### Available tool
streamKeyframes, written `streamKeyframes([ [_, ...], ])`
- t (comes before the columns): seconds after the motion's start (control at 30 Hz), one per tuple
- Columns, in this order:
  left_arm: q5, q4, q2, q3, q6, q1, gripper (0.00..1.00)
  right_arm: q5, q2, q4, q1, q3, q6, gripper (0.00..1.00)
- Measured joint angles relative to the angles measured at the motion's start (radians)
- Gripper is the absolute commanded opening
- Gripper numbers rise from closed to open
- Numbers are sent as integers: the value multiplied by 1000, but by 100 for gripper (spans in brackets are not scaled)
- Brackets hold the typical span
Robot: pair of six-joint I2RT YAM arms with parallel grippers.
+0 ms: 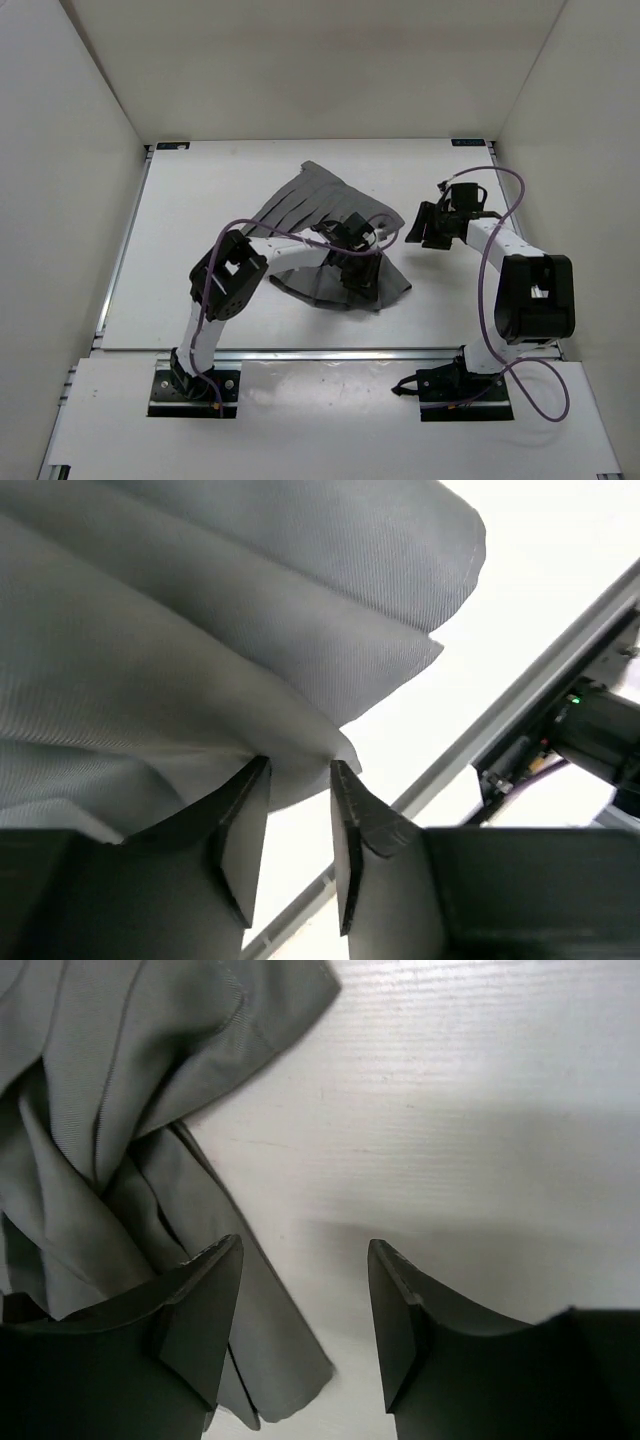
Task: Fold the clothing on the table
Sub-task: Flatten the skirt out
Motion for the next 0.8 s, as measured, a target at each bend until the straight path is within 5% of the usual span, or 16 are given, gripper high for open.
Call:
streamKeyframes([
  [0.1,16,-2,-31,-20,-6,38,55,-14,3,8,1,18,5,59],
  [0.27,18,-2,-179,-50,27,323,74,-16,97,35,25,131,45,65],
  [0.47,2,-32,-153,191,129,666,77,-11,243,81,67,207,135,64],
  [0.63,8,-40,52,470,171,746,76,20,306,74,94,218,207,65],
  [0.8,27,-34,202,552,170,764,76,101,397,29,106,362,235,60],
])
